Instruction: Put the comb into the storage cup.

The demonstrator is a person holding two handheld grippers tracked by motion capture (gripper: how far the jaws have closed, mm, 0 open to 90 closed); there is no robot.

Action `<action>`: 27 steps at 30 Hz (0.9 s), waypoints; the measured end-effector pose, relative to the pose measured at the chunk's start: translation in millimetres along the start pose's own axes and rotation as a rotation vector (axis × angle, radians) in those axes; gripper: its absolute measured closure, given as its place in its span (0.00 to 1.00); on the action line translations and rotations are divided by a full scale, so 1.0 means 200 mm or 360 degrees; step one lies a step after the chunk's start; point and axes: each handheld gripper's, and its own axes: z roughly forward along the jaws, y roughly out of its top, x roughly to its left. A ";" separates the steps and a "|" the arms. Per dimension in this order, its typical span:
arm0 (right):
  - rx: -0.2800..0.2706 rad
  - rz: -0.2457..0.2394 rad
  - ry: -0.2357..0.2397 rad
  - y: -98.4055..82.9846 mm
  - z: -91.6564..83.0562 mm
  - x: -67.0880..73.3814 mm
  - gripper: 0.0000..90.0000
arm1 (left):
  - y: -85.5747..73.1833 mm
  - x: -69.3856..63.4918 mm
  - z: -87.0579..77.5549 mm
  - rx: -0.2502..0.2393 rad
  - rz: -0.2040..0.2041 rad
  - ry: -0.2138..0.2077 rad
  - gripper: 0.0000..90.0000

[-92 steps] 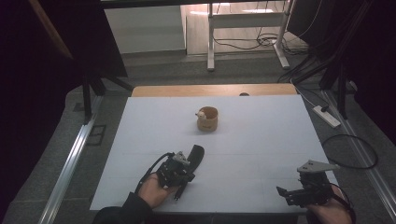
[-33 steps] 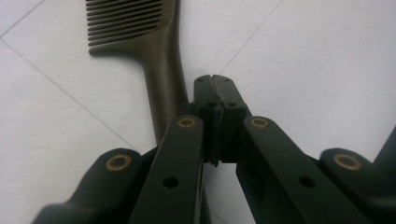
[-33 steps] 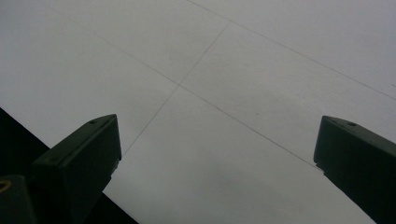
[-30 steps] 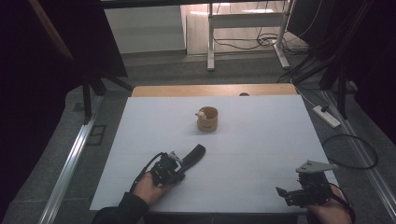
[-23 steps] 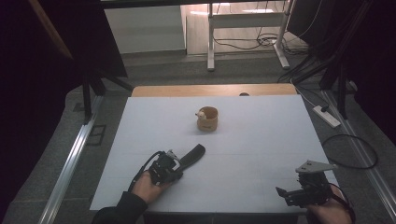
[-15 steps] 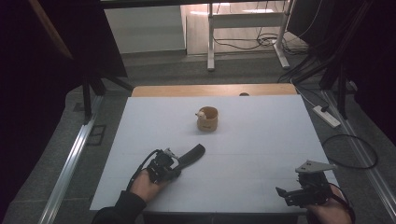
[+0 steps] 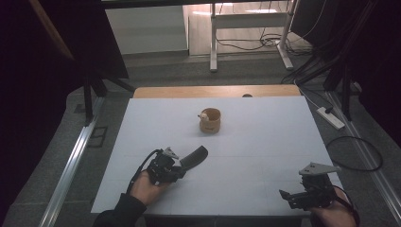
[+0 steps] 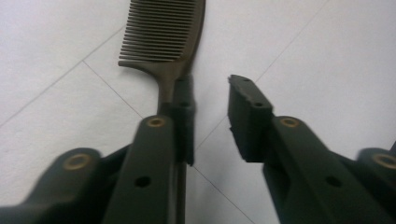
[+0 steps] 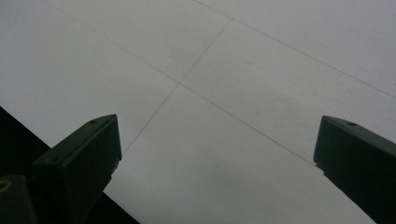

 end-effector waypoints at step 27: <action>0.0010 0.0003 0.0005 0.00 0.01 0.00 0.01 | 0.01 0.09 -0.07 0.0066 0.0004 0.0001 0.00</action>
